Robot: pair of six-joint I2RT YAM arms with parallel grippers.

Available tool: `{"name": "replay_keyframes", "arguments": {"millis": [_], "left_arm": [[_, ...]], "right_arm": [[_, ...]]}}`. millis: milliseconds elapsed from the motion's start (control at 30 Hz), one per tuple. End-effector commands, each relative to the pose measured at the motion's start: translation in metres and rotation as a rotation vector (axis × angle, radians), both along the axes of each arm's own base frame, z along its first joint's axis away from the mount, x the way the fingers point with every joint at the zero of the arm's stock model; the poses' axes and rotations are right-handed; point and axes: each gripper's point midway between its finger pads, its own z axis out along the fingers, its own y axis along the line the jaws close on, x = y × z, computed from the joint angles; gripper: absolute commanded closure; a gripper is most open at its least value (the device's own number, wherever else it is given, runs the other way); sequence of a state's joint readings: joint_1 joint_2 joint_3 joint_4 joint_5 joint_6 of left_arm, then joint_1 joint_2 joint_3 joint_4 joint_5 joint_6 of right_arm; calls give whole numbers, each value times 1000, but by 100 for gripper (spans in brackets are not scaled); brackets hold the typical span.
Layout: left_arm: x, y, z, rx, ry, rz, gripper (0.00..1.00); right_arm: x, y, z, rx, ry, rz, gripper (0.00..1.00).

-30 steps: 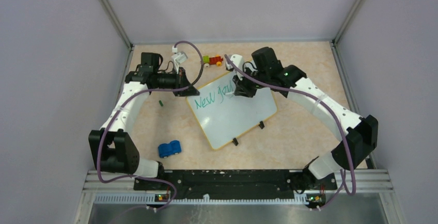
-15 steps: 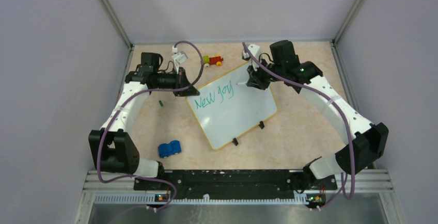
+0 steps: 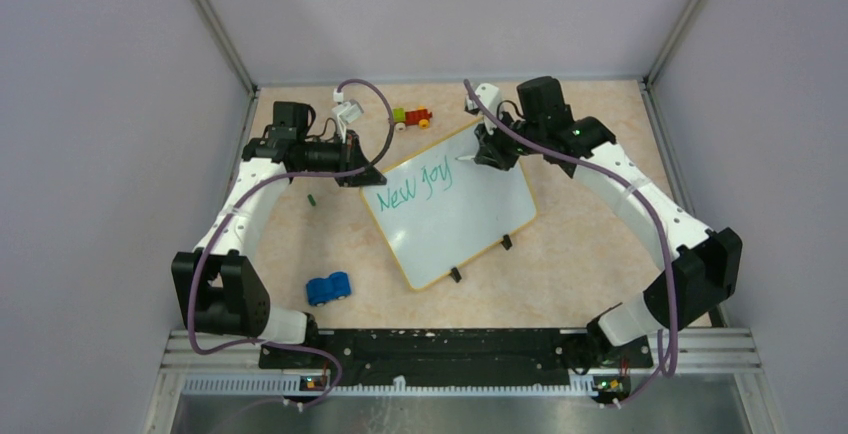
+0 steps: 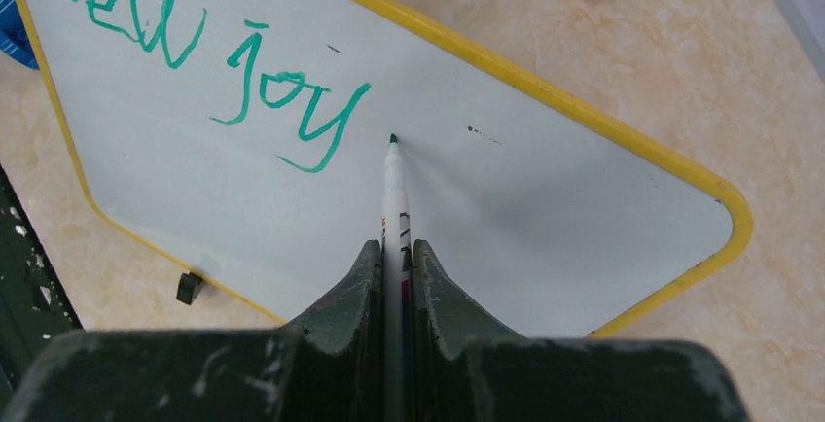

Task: Write a sentence on the whiteboard
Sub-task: Write on the whiteboard at the whiteboard stand.

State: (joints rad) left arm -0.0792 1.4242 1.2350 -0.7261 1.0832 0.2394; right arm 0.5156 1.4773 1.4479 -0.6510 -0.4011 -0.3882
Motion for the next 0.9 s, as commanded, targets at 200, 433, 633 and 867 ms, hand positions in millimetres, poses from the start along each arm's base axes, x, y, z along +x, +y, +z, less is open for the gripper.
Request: {"name": "replay_keyframes", "arguments": {"millis": [200,433,633,867], "left_arm": [[-1,-5,1,14,-54,-40,100],[-1,-5,1,16,-54,-39,100],[-1,-5,1,16,-52,-39,100],[-1,-5,0,17,-49,-39,100]], "right_arm": [[14,12,23,51,-55,5,100],[9,17,16,35,-45,27,100],[-1,20,2,16,-18,53,100],[-9,15,-8,-4,-4,57,100]]}}
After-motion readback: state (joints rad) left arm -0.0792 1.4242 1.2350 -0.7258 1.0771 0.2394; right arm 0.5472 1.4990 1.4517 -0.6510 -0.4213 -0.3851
